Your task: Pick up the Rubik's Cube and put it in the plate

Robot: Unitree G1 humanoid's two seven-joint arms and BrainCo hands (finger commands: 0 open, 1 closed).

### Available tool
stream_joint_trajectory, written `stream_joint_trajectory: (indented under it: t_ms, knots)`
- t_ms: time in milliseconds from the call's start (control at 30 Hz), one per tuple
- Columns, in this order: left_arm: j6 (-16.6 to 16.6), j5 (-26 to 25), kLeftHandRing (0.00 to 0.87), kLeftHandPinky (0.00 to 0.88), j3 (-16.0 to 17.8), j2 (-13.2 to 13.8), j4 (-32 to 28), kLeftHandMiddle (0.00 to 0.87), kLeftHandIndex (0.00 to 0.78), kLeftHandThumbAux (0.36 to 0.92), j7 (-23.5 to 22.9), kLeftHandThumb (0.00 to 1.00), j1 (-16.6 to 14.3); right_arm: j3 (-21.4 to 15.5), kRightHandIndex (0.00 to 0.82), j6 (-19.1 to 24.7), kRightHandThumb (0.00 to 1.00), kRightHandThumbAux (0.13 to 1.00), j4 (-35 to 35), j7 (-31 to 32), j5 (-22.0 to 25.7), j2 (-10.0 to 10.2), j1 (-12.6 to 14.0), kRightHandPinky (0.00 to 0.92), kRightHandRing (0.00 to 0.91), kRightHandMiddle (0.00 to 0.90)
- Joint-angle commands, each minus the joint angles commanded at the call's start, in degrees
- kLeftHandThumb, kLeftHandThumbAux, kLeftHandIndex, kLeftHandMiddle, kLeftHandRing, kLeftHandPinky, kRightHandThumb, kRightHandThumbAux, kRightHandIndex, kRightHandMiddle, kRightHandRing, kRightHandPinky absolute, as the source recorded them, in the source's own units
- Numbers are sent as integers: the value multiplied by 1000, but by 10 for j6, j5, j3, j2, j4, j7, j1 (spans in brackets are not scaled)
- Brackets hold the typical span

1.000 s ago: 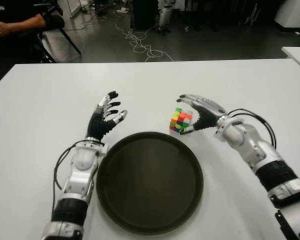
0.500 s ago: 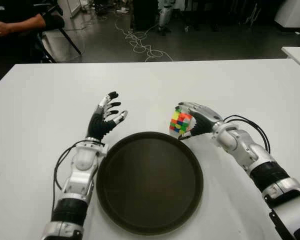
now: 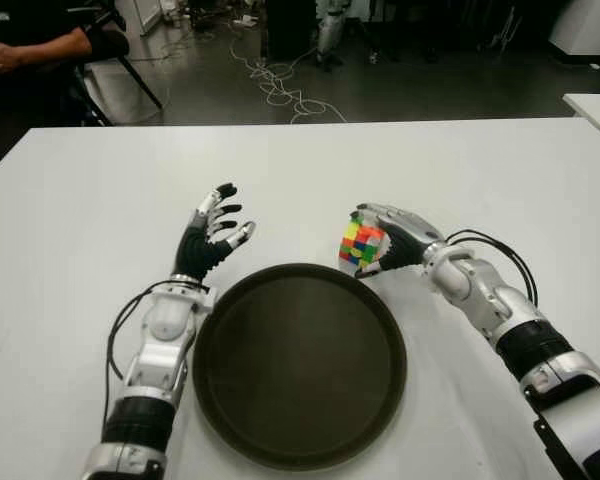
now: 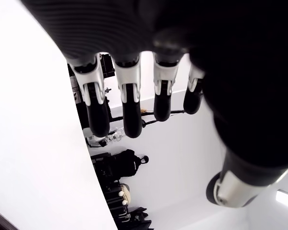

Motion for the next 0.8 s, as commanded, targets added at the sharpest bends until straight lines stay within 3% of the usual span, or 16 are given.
stream_joint_trajectory:
  t_ms: [800]
  knots:
    - [-6, -5, 182, 241, 2, 2, 11, 141, 109, 689, -5, 167, -5, 5, 40, 15, 0, 645, 21, -12, -7, 8, -8, 105, 88, 56]
